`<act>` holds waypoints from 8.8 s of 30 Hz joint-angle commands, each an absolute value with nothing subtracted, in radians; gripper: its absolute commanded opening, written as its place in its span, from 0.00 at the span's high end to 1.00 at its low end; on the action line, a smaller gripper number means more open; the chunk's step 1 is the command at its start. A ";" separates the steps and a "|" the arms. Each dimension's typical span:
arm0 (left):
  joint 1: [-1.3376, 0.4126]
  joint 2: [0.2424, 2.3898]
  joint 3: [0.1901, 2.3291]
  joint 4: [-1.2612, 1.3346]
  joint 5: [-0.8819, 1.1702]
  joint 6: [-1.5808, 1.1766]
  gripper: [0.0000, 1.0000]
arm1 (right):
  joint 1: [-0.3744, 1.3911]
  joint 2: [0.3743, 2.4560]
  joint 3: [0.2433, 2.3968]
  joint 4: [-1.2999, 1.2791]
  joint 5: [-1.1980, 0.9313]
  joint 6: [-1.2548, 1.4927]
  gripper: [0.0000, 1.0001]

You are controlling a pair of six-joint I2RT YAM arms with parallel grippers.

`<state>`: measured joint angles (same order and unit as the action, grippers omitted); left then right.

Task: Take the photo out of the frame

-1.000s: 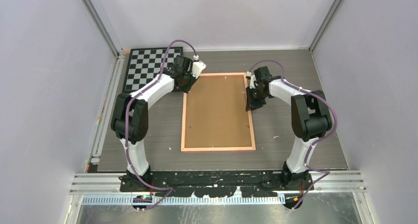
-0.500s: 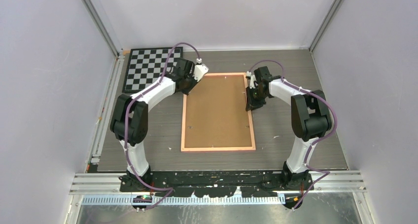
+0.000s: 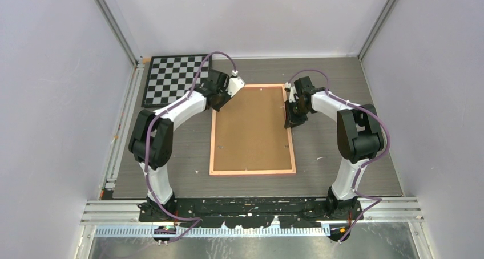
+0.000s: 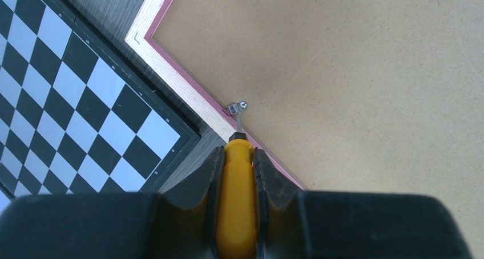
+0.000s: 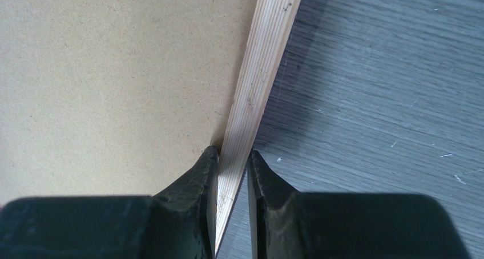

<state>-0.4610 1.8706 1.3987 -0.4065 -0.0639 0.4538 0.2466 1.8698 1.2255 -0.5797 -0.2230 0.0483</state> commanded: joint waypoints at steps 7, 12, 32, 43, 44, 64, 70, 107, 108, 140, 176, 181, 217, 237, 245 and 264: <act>-0.469 1.879 1.263 -0.168 -0.071 0.552 1.00 | 0.262 1.930 1.185 -0.632 -0.227 -0.048 0.99; -0.469 1.891 1.247 -0.132 -0.028 0.565 1.00 | 0.262 1.939 1.187 -0.636 -0.232 -0.051 0.99; -0.460 1.864 1.299 -0.241 0.009 0.300 1.00 | 0.262 1.943 1.199 -0.647 -0.231 -0.034 0.99; -0.442 1.780 1.328 -0.267 -0.221 -0.025 1.00 | 0.262 1.949 1.206 -0.650 -0.237 -0.025 1.00; -0.439 1.784 1.331 -0.275 -0.245 -0.042 1.00 | 0.262 1.948 1.206 -0.651 -0.238 -0.025 0.99; -0.396 1.842 1.292 -0.210 -0.140 -0.067 1.00 | 0.261 1.954 1.207 -0.653 -0.241 -0.026 0.99; -0.397 1.852 1.276 -0.203 -0.035 -0.022 1.00 | 0.261 1.959 1.210 -0.655 -0.242 -0.026 0.99; -0.466 1.873 1.306 -0.369 0.120 0.139 1.00 | 0.260 1.968 1.218 -0.658 -0.241 -0.026 0.99; -0.463 1.859 1.295 -0.355 0.116 0.134 1.00 | 0.261 1.966 1.218 -0.659 -0.241 -0.026 0.99; -0.335 1.881 1.339 -0.247 -0.048 0.048 1.00 | 0.261 1.977 1.221 -0.663 -0.253 -0.026 1.00; -0.423 1.858 1.285 -0.349 0.036 0.120 1.00 | 0.261 1.982 1.227 -0.664 -0.253 -0.025 1.00; -0.428 1.865 1.287 -0.361 0.046 0.117 1.00 | 0.260 1.982 1.227 -0.664 -0.253 -0.025 0.99; -0.458 1.780 1.281 -0.468 0.169 0.164 1.00 | 0.257 1.978 1.230 -0.667 -0.235 -0.026 0.99; -0.430 1.518 1.256 -0.542 0.249 0.051 1.00 | 0.023 2.109 1.713 -0.825 -0.073 -0.263 0.83; -0.354 1.435 1.264 -0.594 0.297 -0.028 1.00 | 0.055 2.046 1.912 -0.862 -0.165 -0.126 0.41; -0.077 1.297 1.221 -0.615 0.443 -0.138 1.00 | 0.651 2.053 1.799 -0.781 -0.115 0.050 0.41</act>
<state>-0.1242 1.3357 1.2358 -0.6197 0.3817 -0.1043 0.6056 2.0045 1.7535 -0.8013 -0.1658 0.0307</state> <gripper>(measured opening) 0.195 0.593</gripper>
